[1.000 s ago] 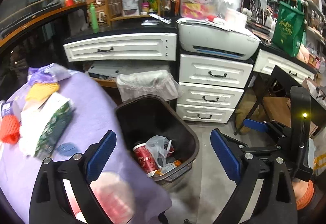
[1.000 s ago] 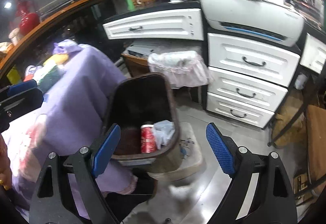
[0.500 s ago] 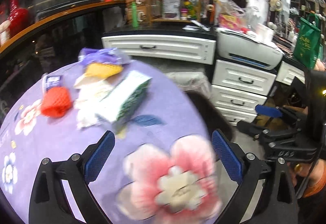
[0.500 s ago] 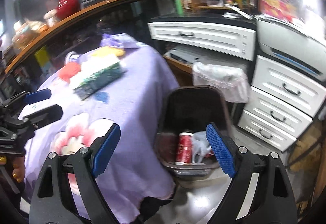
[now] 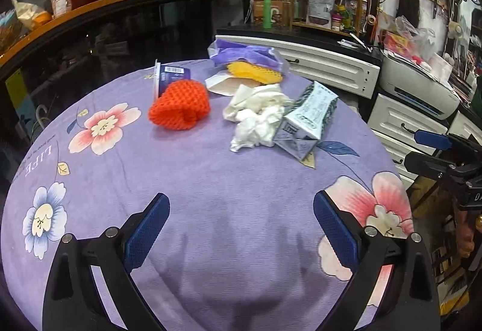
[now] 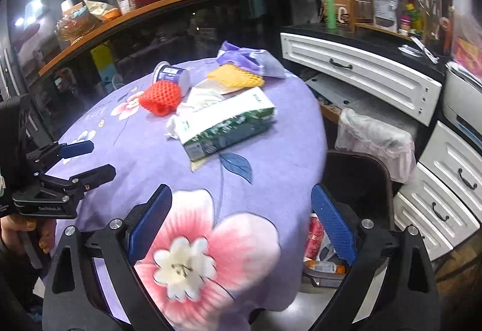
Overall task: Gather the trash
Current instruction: 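Move both open tools back over the table toward the tissues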
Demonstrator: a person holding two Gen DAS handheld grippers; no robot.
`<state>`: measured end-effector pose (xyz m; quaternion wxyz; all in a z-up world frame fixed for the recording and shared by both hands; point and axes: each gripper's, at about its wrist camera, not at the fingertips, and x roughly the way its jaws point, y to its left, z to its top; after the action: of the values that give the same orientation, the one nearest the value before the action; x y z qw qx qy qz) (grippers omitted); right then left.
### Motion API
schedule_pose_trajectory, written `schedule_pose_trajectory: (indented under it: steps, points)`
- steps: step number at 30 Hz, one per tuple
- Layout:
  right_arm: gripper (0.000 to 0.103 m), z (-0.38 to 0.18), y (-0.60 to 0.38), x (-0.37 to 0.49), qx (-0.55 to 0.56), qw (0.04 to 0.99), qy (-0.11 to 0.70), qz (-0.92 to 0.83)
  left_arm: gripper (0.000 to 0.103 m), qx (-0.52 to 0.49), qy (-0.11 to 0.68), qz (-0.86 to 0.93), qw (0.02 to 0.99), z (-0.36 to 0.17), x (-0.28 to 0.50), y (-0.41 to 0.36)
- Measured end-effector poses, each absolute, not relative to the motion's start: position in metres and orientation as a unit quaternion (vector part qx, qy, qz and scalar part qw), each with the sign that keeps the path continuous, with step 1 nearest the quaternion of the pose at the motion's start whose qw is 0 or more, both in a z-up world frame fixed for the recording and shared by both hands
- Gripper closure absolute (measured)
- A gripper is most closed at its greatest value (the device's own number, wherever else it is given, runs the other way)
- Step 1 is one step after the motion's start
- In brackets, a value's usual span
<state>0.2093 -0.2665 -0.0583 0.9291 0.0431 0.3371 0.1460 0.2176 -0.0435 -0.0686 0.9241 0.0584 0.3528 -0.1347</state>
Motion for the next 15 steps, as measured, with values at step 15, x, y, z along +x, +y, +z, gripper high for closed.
schedule_pose_trajectory:
  steps: [15]
  points:
    - [0.011, -0.057, -0.294, 0.217, 0.054, 0.936, 0.337, 0.086, 0.03, 0.141, 0.362, -0.228, 0.893, -0.058, 0.287, -0.122]
